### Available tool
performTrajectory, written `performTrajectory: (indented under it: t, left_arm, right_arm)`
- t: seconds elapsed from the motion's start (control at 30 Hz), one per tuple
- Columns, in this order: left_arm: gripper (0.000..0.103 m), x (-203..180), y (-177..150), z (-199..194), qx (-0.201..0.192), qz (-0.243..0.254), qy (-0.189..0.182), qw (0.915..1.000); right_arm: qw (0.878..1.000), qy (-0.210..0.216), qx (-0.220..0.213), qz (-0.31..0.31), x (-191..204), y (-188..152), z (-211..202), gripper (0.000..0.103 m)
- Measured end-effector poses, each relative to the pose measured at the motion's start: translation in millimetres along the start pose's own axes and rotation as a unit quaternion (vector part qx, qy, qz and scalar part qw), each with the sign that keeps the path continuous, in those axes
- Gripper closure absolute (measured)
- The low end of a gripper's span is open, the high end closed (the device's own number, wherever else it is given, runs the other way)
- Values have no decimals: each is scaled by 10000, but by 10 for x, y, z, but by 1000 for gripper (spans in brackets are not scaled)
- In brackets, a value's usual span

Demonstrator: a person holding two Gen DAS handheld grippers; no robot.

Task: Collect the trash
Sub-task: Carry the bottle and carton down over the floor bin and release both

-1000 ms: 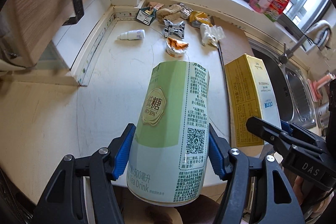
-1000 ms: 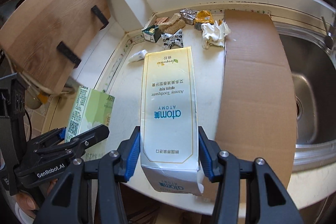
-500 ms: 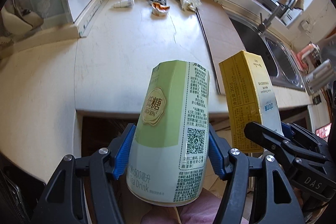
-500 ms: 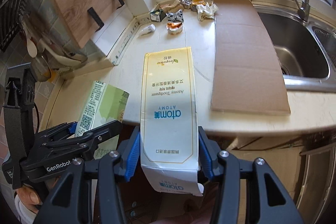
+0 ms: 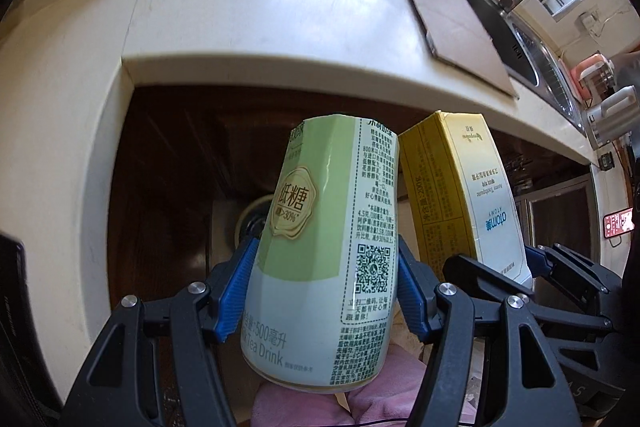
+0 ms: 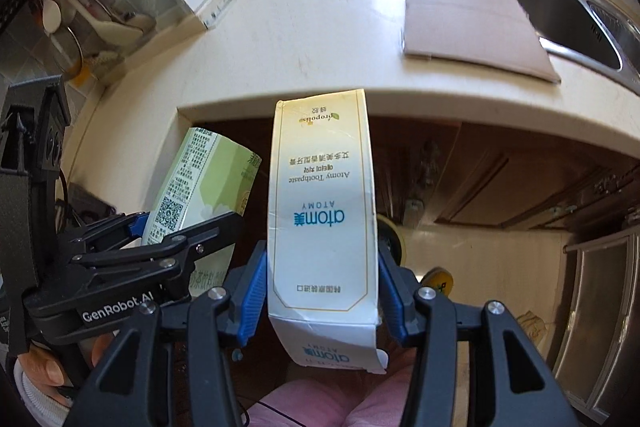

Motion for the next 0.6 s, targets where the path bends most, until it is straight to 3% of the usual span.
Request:
performTrajectory:
  t: [0.3,0.6]
  left_arm:
    - [40,181,-511,600,506,-304,122,9982]
    - [40,455,-919,1416,799,-371,513,9948]
  right_arm:
    - [9978,-148,646,7,-227,-512,470,53]
    - [9917,-300,1247,-50,-541,-967,1296,52]
Point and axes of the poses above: each gripper's, at about its wrist camera, not at the fingertips, and z roughly the way its jaws point, x to its left, y to its top, the point moved 6 cm from there along z, roughly the way its jaws point, and after that the axes turned 15 degrees about -x, right-handed, at the moved point
